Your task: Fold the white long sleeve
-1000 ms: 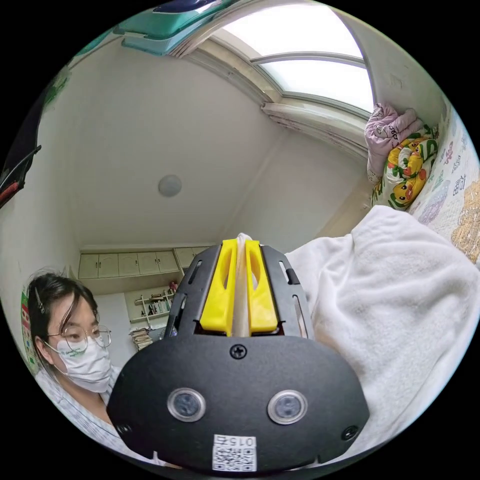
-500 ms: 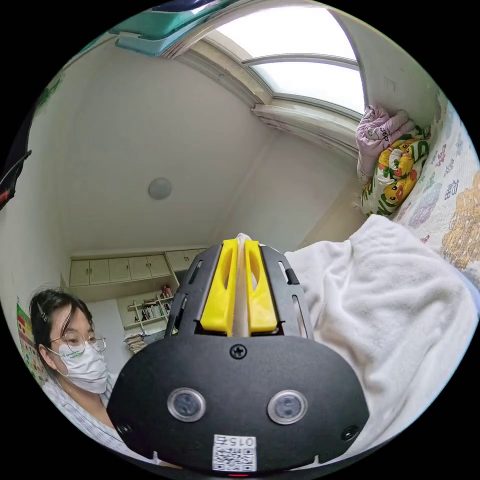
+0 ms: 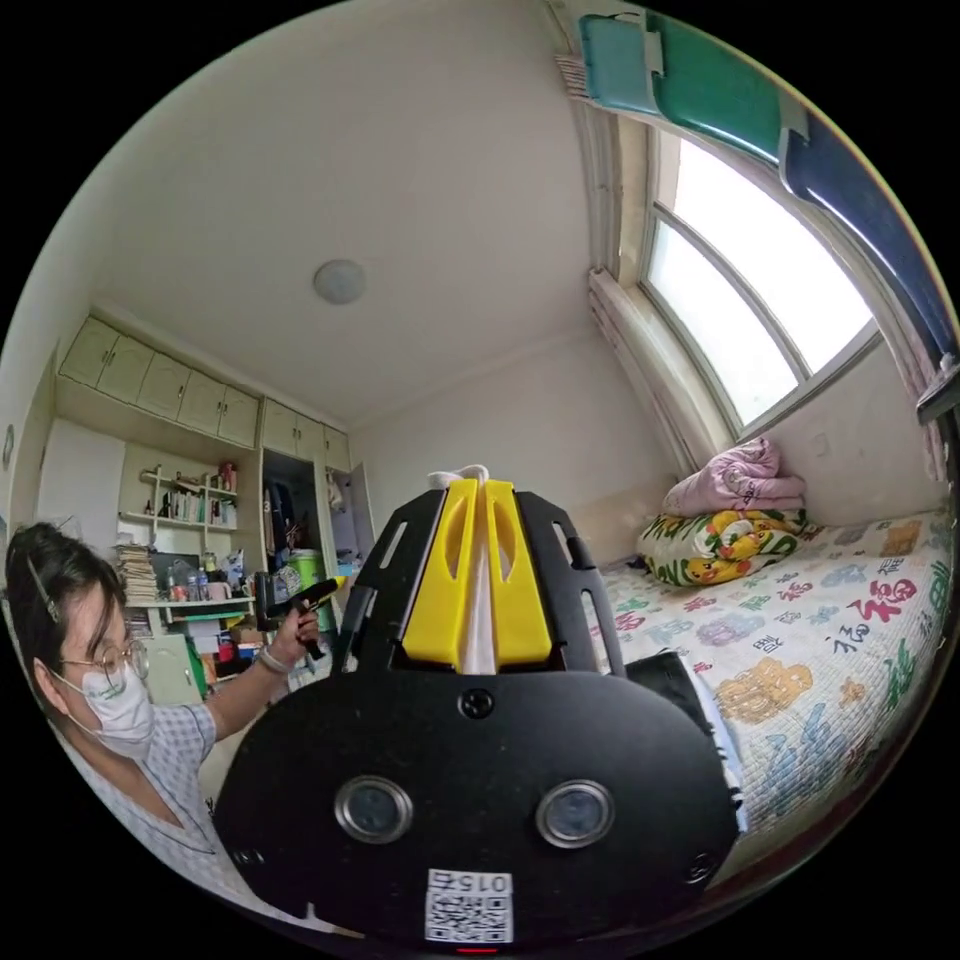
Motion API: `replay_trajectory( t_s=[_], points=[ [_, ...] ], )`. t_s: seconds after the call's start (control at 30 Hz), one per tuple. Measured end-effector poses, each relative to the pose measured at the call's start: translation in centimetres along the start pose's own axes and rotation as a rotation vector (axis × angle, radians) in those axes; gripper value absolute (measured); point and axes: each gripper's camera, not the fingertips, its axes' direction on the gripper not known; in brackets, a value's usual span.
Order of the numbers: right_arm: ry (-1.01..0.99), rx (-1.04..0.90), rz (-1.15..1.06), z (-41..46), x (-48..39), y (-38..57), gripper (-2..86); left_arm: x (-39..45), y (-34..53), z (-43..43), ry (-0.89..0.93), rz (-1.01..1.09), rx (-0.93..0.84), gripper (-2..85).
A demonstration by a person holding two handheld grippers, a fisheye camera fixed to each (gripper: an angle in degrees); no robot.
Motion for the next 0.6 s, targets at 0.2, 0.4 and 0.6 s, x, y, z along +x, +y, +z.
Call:
replay_trajectory(
  t_s=[0.2,0.4,0.6],
  points=[
    [-0.189,-0.061,0.081,7.6,-6.3,5.7,0.0,2.6,1.6,-20.3,-0.139,0.134,0.098,0.6],
    [-0.337,-0.109,0.109,16.3,-12.9,7.9,0.1,2.8,2.6,-32.8,-0.263,0.137,0.225,0.7],
    [-0.246,-0.231,0.127,29.1,-15.9,12.1,0.2,-3.0,5.2,-33.9,-0.328,0.037,0.200,0.7]
  ],
)
